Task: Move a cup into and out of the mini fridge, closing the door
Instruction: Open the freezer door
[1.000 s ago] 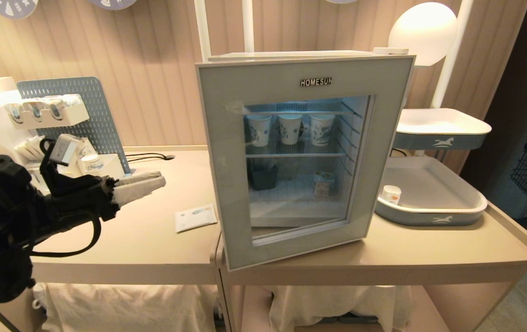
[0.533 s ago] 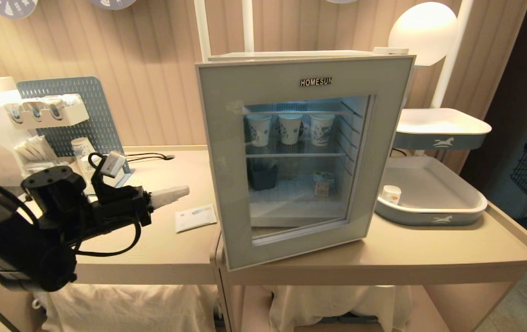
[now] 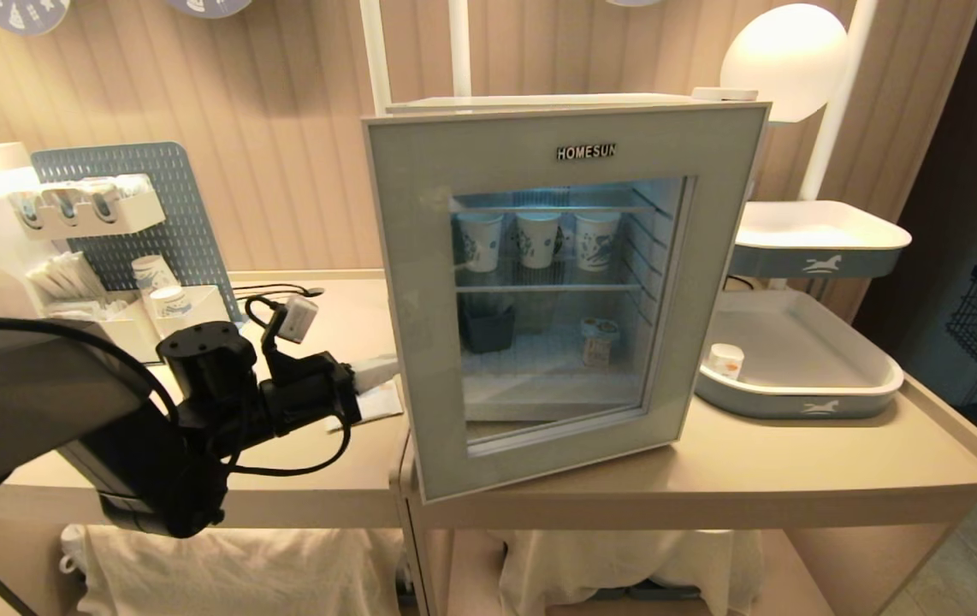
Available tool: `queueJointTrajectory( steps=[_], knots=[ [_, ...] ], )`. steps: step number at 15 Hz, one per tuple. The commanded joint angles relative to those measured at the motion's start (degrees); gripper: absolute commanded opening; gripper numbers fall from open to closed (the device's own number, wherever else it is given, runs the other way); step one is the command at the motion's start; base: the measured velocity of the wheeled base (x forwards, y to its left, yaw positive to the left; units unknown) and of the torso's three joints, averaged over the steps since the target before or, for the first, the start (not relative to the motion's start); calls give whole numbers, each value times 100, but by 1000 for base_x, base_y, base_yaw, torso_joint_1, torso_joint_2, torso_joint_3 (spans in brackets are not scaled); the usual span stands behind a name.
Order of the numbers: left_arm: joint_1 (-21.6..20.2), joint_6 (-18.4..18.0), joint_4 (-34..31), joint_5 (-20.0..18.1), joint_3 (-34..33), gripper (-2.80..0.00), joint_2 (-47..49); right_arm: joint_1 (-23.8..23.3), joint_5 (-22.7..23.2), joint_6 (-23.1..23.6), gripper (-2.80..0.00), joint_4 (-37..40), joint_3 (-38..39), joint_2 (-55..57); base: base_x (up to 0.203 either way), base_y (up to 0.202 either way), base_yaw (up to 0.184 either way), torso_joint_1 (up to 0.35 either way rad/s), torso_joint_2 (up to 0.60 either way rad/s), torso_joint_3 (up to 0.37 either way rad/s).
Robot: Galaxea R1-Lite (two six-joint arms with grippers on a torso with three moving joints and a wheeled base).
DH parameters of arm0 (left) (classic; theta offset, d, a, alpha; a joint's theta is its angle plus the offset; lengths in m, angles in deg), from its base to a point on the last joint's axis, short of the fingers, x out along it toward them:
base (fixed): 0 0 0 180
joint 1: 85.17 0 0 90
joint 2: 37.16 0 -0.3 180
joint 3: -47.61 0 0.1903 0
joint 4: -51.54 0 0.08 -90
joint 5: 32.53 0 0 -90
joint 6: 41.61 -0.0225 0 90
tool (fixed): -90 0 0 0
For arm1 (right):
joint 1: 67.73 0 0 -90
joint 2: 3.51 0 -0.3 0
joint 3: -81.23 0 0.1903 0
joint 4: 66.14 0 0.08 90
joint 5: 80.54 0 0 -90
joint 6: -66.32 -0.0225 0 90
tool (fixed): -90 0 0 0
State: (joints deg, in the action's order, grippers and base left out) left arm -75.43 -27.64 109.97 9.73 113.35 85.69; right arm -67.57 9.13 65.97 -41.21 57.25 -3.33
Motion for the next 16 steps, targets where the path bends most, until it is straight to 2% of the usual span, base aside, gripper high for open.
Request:
queueJointTrajectory(
  steps=[1,7,9,12,16],
  knots=[
    [207,1,34,0,66,-280,116,2,-2,0,-280,2,1,8,0,0,0,0,0,0],
    [291,18,64,-17,-54,-280,29,2,-2,0,-280,2,1,8,0,0,0,0,0,0],
    [383,27,77,-54,-340,-280,-261,2,-2,0,-280,2,1,8,0,0,0,0,0,0],
    [869,43,123,-69,-821,-280,-788,2,-2,0,-280,2,1,8,0,0,0,0,0,0],
    [2077,60,76,-39,-997,-280,-1076,2,-2,0,-280,2,1,8,0,0,0,0,0,0]
  ],
)
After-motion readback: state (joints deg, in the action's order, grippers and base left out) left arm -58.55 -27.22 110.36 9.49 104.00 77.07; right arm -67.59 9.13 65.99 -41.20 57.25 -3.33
